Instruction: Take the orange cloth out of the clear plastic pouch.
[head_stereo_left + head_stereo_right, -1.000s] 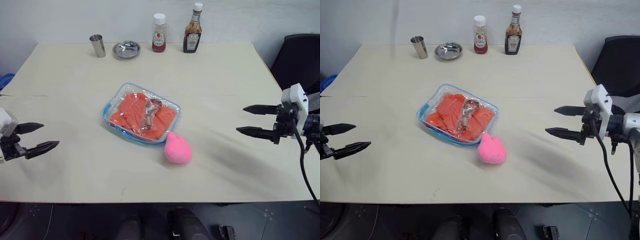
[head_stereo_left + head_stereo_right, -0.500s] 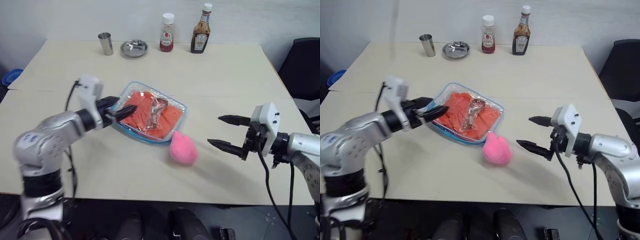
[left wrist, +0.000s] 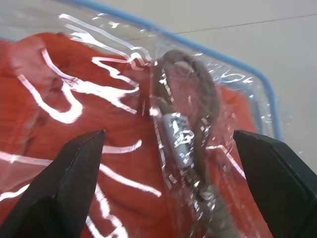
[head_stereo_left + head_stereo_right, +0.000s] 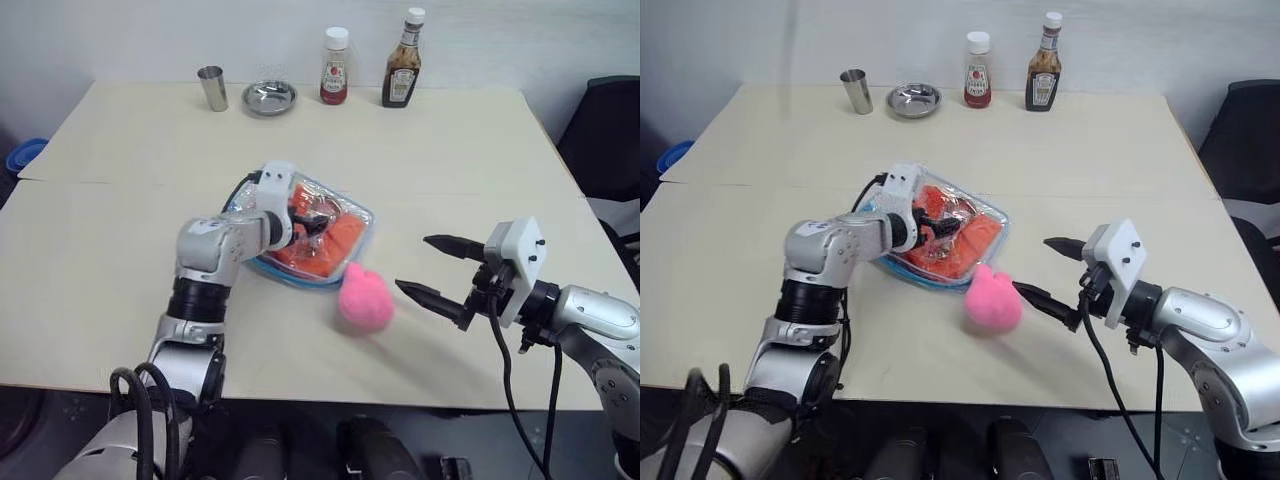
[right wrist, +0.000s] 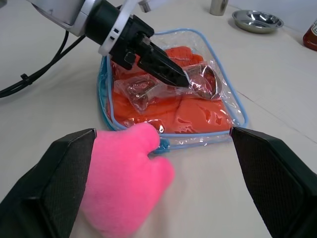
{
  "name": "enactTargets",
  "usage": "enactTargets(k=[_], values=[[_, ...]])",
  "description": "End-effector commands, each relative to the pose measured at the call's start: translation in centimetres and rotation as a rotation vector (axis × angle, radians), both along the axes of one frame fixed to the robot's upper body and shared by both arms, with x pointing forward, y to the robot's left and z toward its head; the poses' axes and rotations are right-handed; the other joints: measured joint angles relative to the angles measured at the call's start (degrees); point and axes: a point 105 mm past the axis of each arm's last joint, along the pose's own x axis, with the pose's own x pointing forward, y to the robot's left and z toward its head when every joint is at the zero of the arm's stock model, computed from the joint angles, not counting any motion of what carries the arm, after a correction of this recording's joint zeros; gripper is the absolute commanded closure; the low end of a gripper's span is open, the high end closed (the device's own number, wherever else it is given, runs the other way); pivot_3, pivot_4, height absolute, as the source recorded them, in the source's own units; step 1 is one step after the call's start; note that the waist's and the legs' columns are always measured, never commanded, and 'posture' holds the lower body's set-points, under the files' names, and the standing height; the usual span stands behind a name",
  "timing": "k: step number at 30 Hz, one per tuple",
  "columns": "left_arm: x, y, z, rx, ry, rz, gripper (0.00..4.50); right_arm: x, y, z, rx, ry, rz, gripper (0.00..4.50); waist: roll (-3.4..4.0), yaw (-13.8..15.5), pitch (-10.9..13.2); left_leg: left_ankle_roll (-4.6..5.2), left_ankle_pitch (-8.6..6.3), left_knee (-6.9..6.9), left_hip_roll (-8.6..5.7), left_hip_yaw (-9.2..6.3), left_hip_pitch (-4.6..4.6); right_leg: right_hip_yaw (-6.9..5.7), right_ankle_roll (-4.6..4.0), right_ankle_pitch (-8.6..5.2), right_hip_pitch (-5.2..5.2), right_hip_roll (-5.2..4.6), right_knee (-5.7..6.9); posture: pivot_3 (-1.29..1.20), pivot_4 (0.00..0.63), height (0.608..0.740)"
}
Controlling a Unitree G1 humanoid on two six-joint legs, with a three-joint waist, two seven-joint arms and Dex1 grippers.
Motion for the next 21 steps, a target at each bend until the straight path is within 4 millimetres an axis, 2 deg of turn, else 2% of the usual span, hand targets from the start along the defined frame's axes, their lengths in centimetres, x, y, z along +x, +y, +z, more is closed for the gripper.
enactTargets(k=[1,5,12,15,17,20,21], values=[[0.2,-0.4,0.7,0.024,-0.048,-0.029,0.29,-0.7,0.7,0.6,0.017,-0.037,0.025,0.0,0.0,-0.19,0.0,-0.01,0.01,0.0,0.0,0.0,0.01,0.0,0.0,0.0,0.0,0.0,0.0,0.0,0.15,0.74],[-0.2,-0.5,0.3,0.039,-0.042,-0.058,1.28,-0.6,0.6,0.3,0.019,-0.033,0.021,0.0,0.0,-0.18,0.0,-0.04,0.03,-0.01,0.01,0.01,0.03,0.01,0.0,0.0,0.0,0.0,0.0,0.0,0.15,0.74],[-0.6,-0.4,0.0,0.061,-0.039,-0.076,3.44,-0.6,0.9,0.4,0.021,-0.035,0.05,0.0,0.0,-0.15,0.0,-0.05,0.03,0.0,0.01,0.0,0.03,0.01,0.0,0.0,0.0,0.0,0.0,0.0,0.15,0.74],[-0.8,0.4,0.6,0.057,-0.044,-0.061,4.36,-0.6,1.4,0.4,0.015,-0.034,0.089,0.0,0.0,-0.19,0.0,-0.05,0.03,0.0,0.01,0.0,0.03,0.01,0.0,0.0,0.0,0.0,0.01,0.0,0.15,0.74],[-1.0,1.5,1.8,0.02,-0.066,-0.056,4.47,-0.3,1.9,0.6,0.017,-0.036,0.129,0.0,0.0,-0.4,0.0,-0.05,0.03,0.0,0.01,0.0,0.04,0.01,0.0,0.0,0.0,0.0,0.01,0.0,0.15,0.74],[-1.3,5.1,4.2,-0.072,-0.102,0.012,4.47,-0.2,2.9,1.0,0.026,-0.043,0.201,0.0,-0.01,-0.65,0.01,-0.1,0.06,0.0,0.04,0.01,0.05,0.02,0.0,0.0,-0.07,0.03,0.05,0.0,0.15,0.74],[-1.5,7.9,5.2,-0.099,-0.122,0.073,4.47,0.0,3.5,1.3,0.033,-0.045,0.236,0.0,-0.01,-0.69,0.0,-0.12,0.07,-0.01,0.05,0.01,0.03,0.02,0.0,0.0,-0.13,0.04,0.08,0.0,0.15,0.74]])
